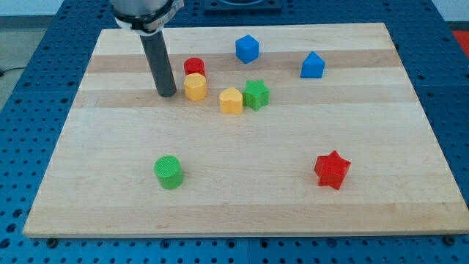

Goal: Push the yellow hexagon into the yellow heart

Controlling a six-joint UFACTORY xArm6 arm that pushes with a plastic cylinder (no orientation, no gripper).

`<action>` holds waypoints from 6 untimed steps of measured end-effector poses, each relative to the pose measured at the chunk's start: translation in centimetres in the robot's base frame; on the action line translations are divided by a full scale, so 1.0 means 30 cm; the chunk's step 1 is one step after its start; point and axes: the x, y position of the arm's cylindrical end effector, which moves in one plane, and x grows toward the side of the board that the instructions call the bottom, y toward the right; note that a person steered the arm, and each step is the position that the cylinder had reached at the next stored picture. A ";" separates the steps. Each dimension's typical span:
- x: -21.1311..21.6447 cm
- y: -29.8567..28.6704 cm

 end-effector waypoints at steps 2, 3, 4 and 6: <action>-0.017 0.138; -0.017 0.185; -0.017 0.230; -0.130 0.332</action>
